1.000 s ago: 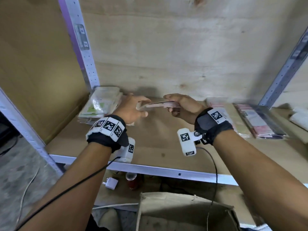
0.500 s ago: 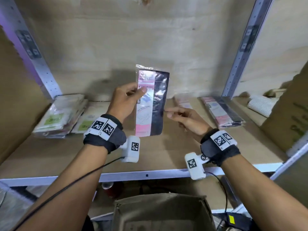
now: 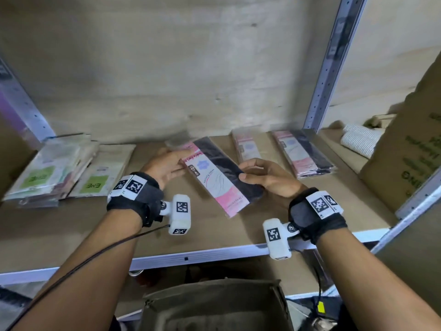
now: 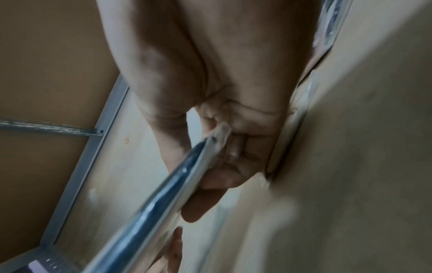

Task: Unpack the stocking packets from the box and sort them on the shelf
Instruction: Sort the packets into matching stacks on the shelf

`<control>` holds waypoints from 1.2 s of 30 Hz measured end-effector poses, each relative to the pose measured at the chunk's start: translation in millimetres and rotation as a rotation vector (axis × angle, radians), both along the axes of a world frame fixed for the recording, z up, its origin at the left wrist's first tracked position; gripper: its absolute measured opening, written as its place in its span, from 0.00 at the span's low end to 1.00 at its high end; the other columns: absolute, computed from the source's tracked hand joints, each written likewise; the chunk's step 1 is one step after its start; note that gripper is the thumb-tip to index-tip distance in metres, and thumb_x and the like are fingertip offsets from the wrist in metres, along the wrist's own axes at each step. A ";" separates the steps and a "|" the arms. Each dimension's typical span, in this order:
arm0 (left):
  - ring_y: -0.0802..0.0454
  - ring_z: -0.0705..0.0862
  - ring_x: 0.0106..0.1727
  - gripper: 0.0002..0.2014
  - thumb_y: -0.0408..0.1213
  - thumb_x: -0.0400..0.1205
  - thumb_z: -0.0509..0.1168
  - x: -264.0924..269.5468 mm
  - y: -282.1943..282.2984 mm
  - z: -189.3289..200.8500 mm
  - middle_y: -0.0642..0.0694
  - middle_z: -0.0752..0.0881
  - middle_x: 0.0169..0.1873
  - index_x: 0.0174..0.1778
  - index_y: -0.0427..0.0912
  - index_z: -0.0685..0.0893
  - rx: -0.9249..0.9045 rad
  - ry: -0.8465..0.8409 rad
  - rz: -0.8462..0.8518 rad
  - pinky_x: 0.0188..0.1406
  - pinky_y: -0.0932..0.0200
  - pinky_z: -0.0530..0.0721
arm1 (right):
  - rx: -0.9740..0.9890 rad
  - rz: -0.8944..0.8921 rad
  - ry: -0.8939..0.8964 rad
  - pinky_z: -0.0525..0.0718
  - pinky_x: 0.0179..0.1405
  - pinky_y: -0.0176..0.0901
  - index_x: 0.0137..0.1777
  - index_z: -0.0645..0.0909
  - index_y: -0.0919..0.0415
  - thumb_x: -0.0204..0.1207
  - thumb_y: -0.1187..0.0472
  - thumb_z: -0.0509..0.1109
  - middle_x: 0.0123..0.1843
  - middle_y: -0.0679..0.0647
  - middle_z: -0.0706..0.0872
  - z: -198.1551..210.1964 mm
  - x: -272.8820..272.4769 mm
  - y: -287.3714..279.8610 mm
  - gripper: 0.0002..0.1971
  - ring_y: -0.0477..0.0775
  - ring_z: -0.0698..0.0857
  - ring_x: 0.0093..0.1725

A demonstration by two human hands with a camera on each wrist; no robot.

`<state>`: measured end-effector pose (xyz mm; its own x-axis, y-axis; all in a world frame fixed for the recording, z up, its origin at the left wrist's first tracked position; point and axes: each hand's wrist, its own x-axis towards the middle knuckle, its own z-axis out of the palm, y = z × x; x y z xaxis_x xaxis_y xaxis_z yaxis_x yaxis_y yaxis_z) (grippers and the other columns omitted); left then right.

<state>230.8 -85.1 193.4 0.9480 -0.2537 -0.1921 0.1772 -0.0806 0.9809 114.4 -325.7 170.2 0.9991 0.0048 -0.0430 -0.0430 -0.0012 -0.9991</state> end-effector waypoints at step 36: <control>0.63 0.71 0.18 0.19 0.21 0.78 0.70 -47.0 -7.1 8.2 0.51 0.75 0.22 0.28 0.46 0.73 0.203 -0.246 -0.016 0.16 0.75 0.67 | 0.094 -0.208 -0.024 0.85 0.36 0.34 0.49 0.85 0.63 0.80 0.68 0.69 0.49 0.63 0.89 3.4 -18.5 -15.6 0.03 0.53 0.88 0.39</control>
